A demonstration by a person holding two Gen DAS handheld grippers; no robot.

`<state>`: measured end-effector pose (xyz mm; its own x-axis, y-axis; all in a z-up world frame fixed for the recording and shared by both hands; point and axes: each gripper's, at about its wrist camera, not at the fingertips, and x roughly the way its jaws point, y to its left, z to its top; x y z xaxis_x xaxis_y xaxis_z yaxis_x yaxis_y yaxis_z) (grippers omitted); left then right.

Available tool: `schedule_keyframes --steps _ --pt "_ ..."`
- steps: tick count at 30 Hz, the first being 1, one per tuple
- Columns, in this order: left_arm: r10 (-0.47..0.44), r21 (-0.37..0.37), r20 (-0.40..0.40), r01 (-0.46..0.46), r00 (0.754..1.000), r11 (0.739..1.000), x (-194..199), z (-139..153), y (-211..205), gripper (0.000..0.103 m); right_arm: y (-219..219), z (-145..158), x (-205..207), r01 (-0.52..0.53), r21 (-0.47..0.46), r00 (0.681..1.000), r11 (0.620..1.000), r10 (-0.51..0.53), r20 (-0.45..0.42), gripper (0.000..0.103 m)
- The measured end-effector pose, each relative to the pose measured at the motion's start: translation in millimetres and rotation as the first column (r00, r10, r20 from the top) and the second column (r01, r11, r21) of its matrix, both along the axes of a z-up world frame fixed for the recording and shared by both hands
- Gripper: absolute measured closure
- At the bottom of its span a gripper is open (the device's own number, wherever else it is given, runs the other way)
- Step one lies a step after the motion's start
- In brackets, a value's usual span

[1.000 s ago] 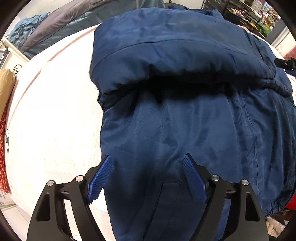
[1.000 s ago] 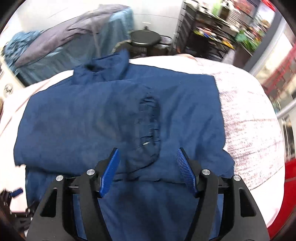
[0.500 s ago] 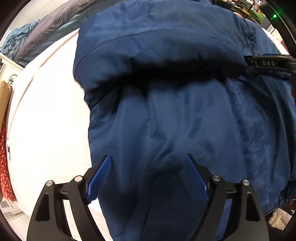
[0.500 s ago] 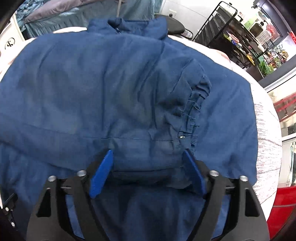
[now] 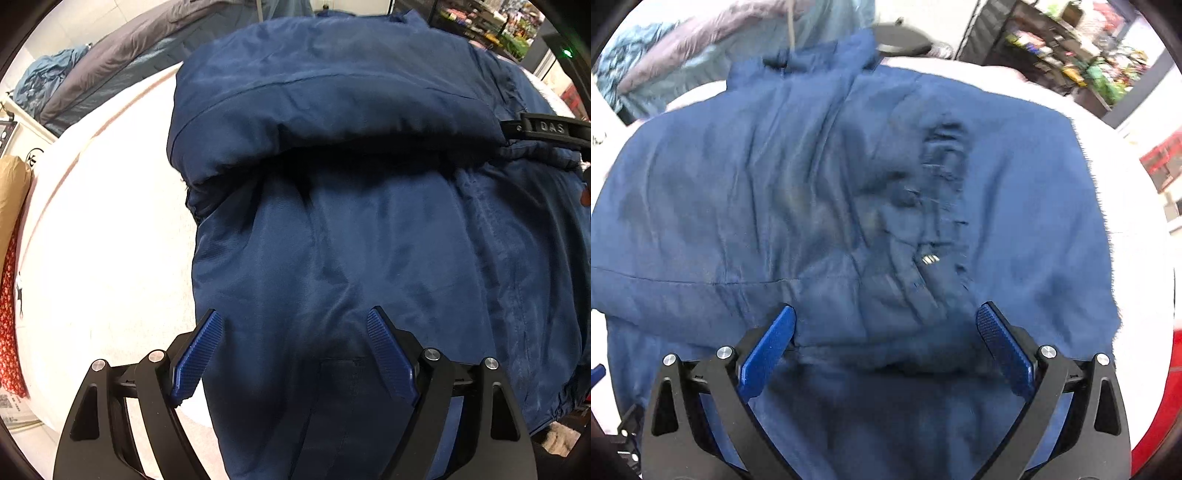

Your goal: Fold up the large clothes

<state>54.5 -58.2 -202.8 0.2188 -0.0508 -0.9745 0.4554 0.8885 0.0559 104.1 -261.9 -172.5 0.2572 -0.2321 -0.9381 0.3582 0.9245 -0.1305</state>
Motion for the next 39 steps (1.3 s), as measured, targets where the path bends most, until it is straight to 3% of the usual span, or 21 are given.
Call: schedule_keyframes --steps 4,15,18,22,25,29,33,39 --pt "-0.029 -0.01 0.059 0.03 0.998 1.0 -16 17 0 0.017 13 13 -37 0.005 0.026 1.0 1.0 -0.005 0.012 0.006" --pt "-0.023 0.022 0.057 0.022 0.998 1.0 -50 10 37 0.017 28 11 -150 0.073 0.083 0.994 0.994 -0.065 -0.086 0.006" --pt "-0.015 0.001 -0.007 0.015 1.0 1.0 -61 5 50 0.017 32 9 -168 0.07 0.09 0.992 0.993 -0.06 -0.112 0.006" --pt "-0.041 -0.004 -0.028 0.041 0.999 0.999 -75 3 63 0.018 35 12 -183 0.046 0.099 0.991 0.994 -0.033 -0.127 0.006" --pt "-0.081 -0.016 -0.021 0.081 0.997 0.997 -83 9 72 0.018 30 29 -196 0.045 0.108 0.995 0.993 -0.035 -0.097 0.006" --pt "-0.108 -0.063 -0.067 0.104 0.992 0.993 -87 15 92 0.017 1 55 -216 0.083 0.108 0.996 0.991 -0.078 -0.048 0.006" --pt "-0.058 -0.134 -0.122 0.042 0.991 0.99 -87 14 126 0.018 -47 63 -243 0.183 0.138 0.983 0.973 -0.176 -0.058 0.006" --pt "0.026 -0.243 -0.245 -0.088 0.969 0.966 -111 -2 166 0.022 -79 50 -297 0.308 0.217 0.95 0.926 -0.286 -0.126 0.006"
